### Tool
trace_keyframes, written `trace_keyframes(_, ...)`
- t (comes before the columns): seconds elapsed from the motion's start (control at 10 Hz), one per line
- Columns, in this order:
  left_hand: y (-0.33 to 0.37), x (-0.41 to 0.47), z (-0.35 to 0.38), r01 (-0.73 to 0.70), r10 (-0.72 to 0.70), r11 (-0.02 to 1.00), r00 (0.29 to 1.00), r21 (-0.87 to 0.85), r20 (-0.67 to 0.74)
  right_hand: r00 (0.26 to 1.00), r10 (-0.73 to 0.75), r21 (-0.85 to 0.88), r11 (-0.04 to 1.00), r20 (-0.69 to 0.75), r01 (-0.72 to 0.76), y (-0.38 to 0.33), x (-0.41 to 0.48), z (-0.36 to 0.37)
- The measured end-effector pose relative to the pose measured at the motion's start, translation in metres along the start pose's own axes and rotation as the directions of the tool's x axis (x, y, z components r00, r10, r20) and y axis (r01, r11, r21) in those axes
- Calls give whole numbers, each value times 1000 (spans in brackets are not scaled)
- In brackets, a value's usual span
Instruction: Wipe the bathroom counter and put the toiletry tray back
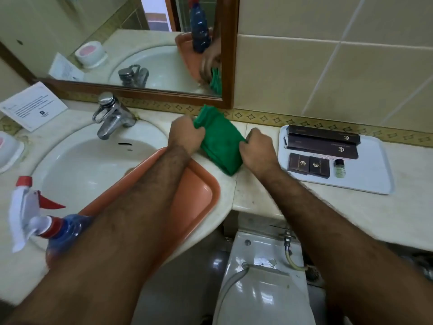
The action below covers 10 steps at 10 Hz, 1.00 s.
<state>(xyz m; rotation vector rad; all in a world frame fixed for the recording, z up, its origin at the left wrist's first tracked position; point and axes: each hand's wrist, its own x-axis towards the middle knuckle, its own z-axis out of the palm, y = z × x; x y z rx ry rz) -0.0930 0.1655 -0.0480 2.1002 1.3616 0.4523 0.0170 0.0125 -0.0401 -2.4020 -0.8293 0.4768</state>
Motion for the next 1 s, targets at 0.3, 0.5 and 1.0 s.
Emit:
trace_keyframes(0.3,-13,-54,-93,46,-163,929,942,-366,-294,963,61,686,690,264,-232,-50,-54,-15)
trace_keyframes(0.5,-64,-96,-93,253,-275,960,932,-122,-234,917,75,439,861,391,-258,-43,-99,33)
trace_keyframes(1.0,-35,-129,-66,-185,166,948,982,258,93,895,-427,-454,778,125,435,6,-95,-31)
